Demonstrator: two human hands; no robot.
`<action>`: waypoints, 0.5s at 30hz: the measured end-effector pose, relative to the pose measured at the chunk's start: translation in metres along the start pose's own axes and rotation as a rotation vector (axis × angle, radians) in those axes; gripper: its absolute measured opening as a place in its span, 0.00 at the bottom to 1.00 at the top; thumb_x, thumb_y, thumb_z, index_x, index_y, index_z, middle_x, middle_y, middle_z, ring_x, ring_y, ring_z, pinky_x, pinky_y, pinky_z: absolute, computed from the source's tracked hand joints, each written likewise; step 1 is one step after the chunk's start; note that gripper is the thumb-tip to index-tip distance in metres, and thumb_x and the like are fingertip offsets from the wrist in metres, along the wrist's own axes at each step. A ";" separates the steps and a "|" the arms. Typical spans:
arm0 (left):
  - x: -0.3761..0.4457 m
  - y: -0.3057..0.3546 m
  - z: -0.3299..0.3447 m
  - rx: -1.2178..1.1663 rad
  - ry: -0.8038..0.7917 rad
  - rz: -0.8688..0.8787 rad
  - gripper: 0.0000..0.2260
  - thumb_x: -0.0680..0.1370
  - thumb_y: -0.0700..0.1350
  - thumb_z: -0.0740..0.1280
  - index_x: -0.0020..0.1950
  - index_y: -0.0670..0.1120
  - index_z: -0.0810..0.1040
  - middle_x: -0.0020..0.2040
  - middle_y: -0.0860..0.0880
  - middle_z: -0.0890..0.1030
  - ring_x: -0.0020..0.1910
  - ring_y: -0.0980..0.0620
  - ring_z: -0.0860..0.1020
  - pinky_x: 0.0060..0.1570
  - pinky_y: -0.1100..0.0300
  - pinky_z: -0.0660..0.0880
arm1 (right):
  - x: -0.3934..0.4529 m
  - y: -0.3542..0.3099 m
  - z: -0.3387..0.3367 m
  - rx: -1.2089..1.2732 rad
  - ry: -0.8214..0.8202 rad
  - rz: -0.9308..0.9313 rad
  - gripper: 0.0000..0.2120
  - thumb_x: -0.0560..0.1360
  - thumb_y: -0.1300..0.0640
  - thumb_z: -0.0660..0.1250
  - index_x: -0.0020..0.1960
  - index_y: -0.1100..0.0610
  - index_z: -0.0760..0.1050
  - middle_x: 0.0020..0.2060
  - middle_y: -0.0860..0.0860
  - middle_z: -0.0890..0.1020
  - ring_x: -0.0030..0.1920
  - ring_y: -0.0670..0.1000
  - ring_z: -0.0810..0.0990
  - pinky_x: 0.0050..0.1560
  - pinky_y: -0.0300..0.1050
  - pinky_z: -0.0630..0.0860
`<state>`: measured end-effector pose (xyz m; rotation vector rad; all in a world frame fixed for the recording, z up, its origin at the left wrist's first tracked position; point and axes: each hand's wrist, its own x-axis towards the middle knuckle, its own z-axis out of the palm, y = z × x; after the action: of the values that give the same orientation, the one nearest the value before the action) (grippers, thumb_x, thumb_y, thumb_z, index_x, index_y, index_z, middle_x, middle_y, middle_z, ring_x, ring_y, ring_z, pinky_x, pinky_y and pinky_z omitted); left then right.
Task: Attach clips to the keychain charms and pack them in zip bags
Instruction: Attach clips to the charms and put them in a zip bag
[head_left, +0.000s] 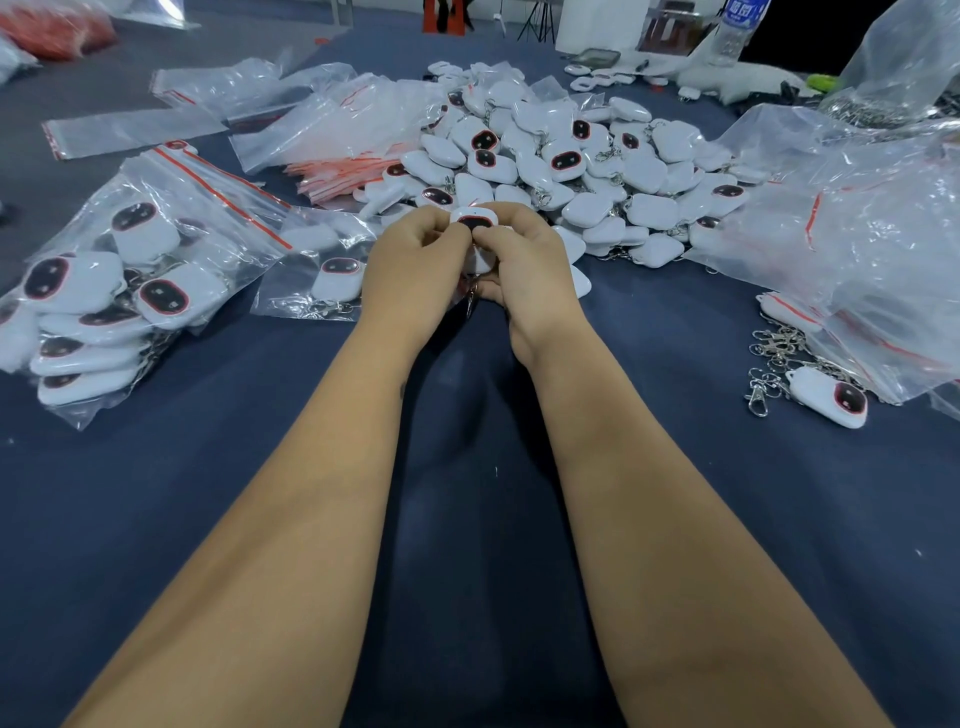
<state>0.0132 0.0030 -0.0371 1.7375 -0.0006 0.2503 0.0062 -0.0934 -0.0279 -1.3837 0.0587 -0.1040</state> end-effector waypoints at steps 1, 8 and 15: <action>0.000 0.000 0.000 -0.001 -0.001 0.000 0.08 0.73 0.48 0.64 0.33 0.52 0.75 0.29 0.57 0.76 0.29 0.54 0.71 0.35 0.56 0.69 | 0.000 0.000 0.000 -0.004 -0.001 -0.005 0.08 0.77 0.68 0.61 0.50 0.58 0.75 0.44 0.56 0.80 0.41 0.51 0.79 0.49 0.53 0.79; 0.000 0.001 0.000 -0.025 -0.018 -0.002 0.07 0.75 0.46 0.64 0.36 0.52 0.77 0.34 0.54 0.78 0.34 0.53 0.73 0.39 0.54 0.70 | 0.000 0.001 0.000 -0.018 -0.001 -0.017 0.08 0.77 0.68 0.61 0.51 0.59 0.75 0.44 0.55 0.80 0.44 0.52 0.79 0.51 0.53 0.78; -0.001 0.002 -0.002 -0.040 -0.032 0.009 0.06 0.77 0.49 0.65 0.43 0.50 0.80 0.38 0.51 0.79 0.33 0.53 0.74 0.37 0.56 0.72 | 0.001 0.001 0.001 0.032 0.021 -0.006 0.09 0.75 0.68 0.61 0.48 0.57 0.76 0.47 0.58 0.82 0.43 0.53 0.79 0.46 0.49 0.76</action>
<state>0.0114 0.0040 -0.0350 1.7016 -0.0362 0.2274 0.0072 -0.0925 -0.0291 -1.3508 0.0702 -0.1244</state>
